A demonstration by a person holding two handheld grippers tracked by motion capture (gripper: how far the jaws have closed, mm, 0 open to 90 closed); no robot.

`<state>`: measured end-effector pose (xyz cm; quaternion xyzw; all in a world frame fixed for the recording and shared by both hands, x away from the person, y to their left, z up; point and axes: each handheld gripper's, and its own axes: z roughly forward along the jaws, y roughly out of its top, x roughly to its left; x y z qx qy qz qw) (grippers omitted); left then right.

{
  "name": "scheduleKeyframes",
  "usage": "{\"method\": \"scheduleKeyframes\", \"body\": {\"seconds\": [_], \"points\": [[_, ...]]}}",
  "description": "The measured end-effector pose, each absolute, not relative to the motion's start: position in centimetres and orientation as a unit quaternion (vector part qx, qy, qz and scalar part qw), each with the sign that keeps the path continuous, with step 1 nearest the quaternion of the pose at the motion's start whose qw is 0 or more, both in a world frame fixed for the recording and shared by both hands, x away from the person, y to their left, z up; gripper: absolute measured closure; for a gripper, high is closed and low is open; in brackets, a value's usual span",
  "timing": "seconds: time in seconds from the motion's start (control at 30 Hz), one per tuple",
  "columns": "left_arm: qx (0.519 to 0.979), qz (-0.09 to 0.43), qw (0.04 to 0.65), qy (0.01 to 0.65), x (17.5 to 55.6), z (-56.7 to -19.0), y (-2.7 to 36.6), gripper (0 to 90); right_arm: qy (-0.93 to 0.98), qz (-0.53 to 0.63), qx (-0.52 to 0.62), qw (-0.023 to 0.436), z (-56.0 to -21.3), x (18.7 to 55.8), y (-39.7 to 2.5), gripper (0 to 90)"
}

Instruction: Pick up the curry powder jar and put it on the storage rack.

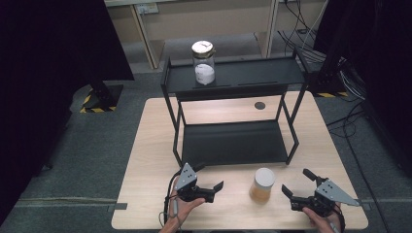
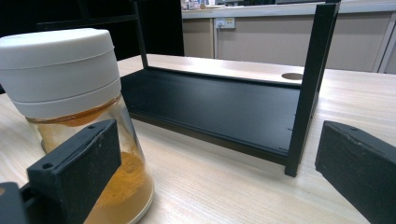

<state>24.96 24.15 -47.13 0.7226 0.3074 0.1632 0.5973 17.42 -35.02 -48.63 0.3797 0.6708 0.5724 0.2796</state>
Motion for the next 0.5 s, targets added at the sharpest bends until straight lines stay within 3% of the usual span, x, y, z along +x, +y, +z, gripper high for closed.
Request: {"method": "scheduleKeyframes", "body": {"seconds": [0.5], "points": [[0.716,0.164,0.603,0.310,24.90,-47.32,24.59,2.0,0.680,0.574,0.359,0.281,-48.26,16.80,-34.90,0.5]]}}
